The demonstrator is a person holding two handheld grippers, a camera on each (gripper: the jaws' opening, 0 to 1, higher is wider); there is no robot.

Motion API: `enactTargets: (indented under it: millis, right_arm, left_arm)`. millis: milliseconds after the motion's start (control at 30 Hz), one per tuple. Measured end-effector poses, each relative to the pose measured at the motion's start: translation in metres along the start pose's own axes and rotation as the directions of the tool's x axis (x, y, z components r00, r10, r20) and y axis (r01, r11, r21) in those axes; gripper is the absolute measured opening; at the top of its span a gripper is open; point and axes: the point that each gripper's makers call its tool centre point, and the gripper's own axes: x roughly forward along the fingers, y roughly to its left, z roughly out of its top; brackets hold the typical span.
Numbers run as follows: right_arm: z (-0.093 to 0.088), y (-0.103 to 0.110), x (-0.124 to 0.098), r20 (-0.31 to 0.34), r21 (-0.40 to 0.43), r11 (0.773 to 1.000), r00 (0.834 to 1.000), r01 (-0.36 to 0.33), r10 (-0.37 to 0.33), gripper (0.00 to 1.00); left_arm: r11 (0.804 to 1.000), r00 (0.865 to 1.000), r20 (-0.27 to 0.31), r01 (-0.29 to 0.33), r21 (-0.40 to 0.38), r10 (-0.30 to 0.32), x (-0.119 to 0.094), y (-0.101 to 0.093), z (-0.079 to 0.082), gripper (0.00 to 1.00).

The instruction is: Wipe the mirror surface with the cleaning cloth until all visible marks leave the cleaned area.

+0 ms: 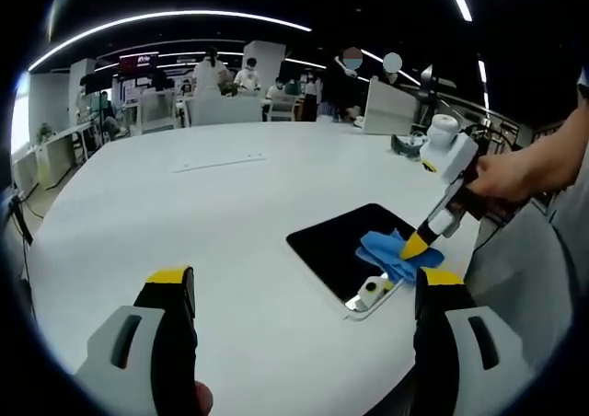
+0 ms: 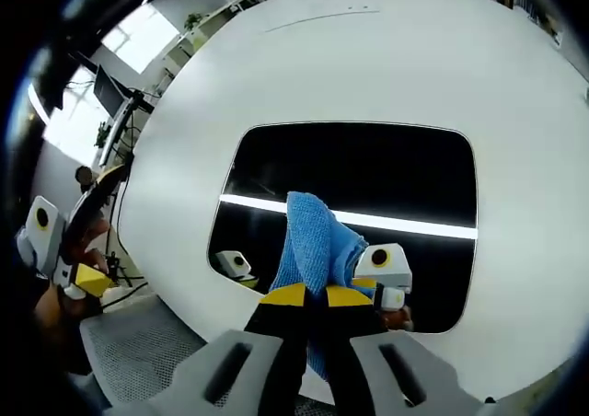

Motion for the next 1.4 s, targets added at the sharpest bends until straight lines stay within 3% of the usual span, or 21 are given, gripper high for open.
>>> enactTargets:
  millis: [400,1400]
  right_arm:
    - [0.009,-0.001,0.002,-0.001,-0.022,1.000,1.000,0.007,-0.007,0.00]
    - [0.089,-0.017,0.024,0.047,-0.070,0.996,0.997,0.063,-0.060,0.00]
  left_arm:
    - [1.000,1.000,-0.002,-0.001,-0.010,0.001,0.002,0.000,-0.003,0.99]
    - [0.999,1.000,-0.020,-0.021,-0.037,0.021,-0.001,0.007,-0.014,0.99]
